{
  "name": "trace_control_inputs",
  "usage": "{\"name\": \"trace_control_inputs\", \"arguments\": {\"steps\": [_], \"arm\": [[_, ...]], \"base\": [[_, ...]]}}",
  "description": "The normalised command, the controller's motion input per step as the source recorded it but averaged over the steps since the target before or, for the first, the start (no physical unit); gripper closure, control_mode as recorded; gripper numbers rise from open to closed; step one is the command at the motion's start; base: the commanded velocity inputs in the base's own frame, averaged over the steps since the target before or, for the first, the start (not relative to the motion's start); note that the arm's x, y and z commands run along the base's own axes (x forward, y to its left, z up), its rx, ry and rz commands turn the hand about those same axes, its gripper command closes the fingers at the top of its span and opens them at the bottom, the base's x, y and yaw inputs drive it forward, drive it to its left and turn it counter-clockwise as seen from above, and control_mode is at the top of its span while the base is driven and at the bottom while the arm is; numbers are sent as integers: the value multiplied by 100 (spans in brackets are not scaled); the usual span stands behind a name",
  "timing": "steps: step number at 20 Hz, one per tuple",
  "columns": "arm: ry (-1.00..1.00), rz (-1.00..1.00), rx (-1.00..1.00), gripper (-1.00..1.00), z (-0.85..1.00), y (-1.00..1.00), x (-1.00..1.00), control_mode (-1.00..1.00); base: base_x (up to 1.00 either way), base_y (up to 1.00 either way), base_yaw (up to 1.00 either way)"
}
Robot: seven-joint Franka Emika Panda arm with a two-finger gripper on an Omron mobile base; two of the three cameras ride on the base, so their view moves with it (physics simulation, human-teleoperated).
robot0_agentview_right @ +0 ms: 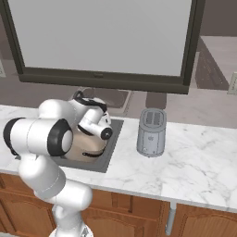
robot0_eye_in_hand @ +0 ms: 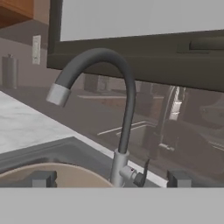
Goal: Pick the pot and glass cup and place them in the sink. Then turn on the water.
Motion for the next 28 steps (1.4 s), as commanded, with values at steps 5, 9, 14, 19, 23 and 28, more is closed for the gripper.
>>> {"name": "trace_control_inputs", "arguments": {"steps": [5, 9, 14, 19, 23, 28], "arm": [[1, 0, 2, -100, -7, 0, 0, -100], [1, 0, 4, -100, -3, -3, 0, -100], [0, 0, 5, -100, 0, -8, 0, -100], [0, 0, 4, -100, 0, -5, 0, -100], [0, 0, 3, -100, 0, -1, 0, -100], [2, 0, 3, -100, 0, 0, 0, -100]], "base": [[0, 0, 0], [0, 0, 0], [0, 0, 0], [0, 0, 0], [0, 0, 0], [0, 0, 0]]}}
